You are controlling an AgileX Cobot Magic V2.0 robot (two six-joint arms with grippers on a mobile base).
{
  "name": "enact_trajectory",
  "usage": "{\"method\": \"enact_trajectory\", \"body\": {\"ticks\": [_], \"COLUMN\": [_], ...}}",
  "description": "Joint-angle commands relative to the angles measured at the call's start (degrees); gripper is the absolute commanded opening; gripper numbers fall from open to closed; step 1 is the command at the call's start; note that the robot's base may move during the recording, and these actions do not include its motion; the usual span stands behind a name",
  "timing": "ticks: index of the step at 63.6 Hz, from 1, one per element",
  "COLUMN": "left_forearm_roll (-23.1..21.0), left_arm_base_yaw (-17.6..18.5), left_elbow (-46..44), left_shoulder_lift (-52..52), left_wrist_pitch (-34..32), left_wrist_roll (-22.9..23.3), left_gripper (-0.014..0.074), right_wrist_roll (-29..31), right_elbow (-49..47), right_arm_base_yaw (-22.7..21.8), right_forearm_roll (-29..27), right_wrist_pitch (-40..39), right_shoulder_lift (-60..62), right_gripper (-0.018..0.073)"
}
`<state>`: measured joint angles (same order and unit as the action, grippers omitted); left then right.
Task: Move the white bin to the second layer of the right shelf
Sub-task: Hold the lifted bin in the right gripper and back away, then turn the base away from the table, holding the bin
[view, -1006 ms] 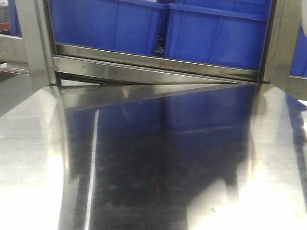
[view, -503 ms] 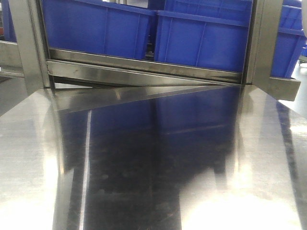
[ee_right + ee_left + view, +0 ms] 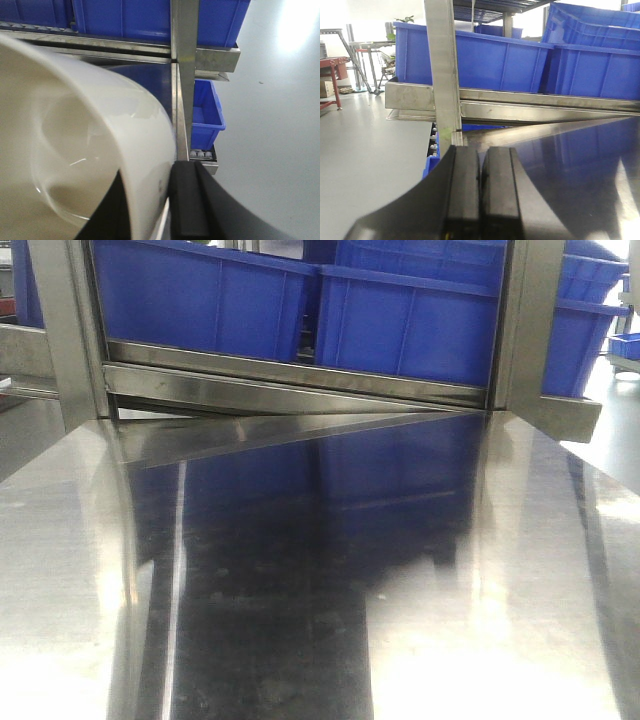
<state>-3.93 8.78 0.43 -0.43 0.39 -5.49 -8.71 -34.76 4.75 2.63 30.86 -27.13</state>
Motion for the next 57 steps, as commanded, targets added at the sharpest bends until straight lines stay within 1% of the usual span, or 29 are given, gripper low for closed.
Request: {"method": "enact_trajectory", "body": {"ticks": [1, 57], "left_forearm_roll": [-0.29, -0.29], "left_arm_base_yaw": [0.15, 0.15], "left_elbow": [1.9, 1.9], "left_shoulder_lift": [-0.76, -0.76], "left_wrist_pitch": [-5.0, -5.0], "left_wrist_roll": [0.43, 0.43], "left_gripper": [0.0085, 0.0085], "right_wrist_roll": [0.24, 0.24], "right_elbow": [-1.69, -1.69], "right_arm_base_yaw": [-0.32, -0.32], "right_forearm_roll": [0.31, 0.31], "right_wrist_pitch": [-6.16, -6.16], "right_shoulder_lift": [-0.1, -0.1], "right_gripper": [0.0057, 0.0057]}}
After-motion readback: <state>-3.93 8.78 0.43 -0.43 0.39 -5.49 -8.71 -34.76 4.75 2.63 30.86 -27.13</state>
